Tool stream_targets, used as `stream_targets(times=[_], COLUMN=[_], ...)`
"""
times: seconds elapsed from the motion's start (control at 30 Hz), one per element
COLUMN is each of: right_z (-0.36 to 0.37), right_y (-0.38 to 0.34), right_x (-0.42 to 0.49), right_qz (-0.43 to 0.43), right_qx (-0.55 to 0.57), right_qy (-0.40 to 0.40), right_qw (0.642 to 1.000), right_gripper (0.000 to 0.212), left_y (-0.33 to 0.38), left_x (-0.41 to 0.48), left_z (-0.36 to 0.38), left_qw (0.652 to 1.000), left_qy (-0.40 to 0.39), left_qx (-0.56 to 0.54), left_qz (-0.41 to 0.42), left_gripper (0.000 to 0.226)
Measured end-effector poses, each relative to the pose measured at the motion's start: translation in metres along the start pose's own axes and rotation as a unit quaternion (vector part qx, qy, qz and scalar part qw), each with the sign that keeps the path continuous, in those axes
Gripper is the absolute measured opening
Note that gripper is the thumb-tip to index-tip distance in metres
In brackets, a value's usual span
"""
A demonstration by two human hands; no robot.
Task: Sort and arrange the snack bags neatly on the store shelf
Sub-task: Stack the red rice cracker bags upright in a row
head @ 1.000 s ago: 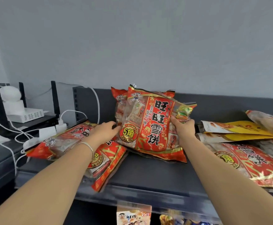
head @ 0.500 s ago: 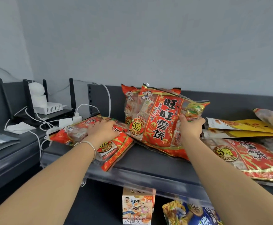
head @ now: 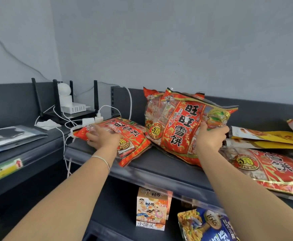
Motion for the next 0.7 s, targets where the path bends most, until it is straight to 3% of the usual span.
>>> stream_targets(times=[0.13,0.23,0.33,0.37,0.43,0.47,0.57,0.7], right_z=[-0.001,-0.001,-0.001,-0.001,0.0,0.0,-0.004,-0.012], right_y=[0.002,0.003,0.002,0.002,0.003,0.004,0.003,-0.008], right_x=[-0.002,-0.002,-0.001,0.0,0.002,0.004,0.008,0.01], right_qz=[-0.001,0.002,0.0,-0.002,-0.001,-0.001,-0.004,-0.041], right_qx=[-0.001,0.001,0.005,0.006,0.01,0.014,0.029,0.031], right_qy=[-0.002,-0.004,-0.006,-0.007,-0.011,-0.011,-0.012,0.008], right_qw=[1.0,1.0,1.0,1.0,1.0,1.0,1.0,0.999], right_gripper=[0.059,0.058,0.059,0.059,0.059,0.059,0.059,0.056], left_y=[-0.025,-0.064,-0.042,-0.034,-0.024,-0.029,-0.009,0.032], left_x=[0.001,0.04,0.018,0.012,0.005,0.017,0.006,-0.002], left_z=[0.012,0.047,0.034,0.033,0.036,0.043,0.027,0.009], left_qw=[0.953,0.922,0.925,0.918,0.912,0.913,0.916,0.945], left_qy=[0.005,-0.066,-0.081,-0.087,-0.083,-0.056,-0.003,0.017], left_qx=[-0.257,-0.3,-0.301,-0.32,-0.337,-0.351,-0.376,-0.324], left_qz=[-0.161,-0.237,-0.215,-0.216,-0.219,-0.201,-0.14,0.046], left_gripper=[0.12,0.137,0.078,0.079,0.119,0.127,0.108,0.099])
Point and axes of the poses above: each hand's wrist, its own x-axis towards the middle knuckle, its own z-axis out of the palm, y = z × x, the point moved 8 cm from there along x, towards the middle knuckle, and after that the axes turned 11 degrees about z, right-handed, at the moved point
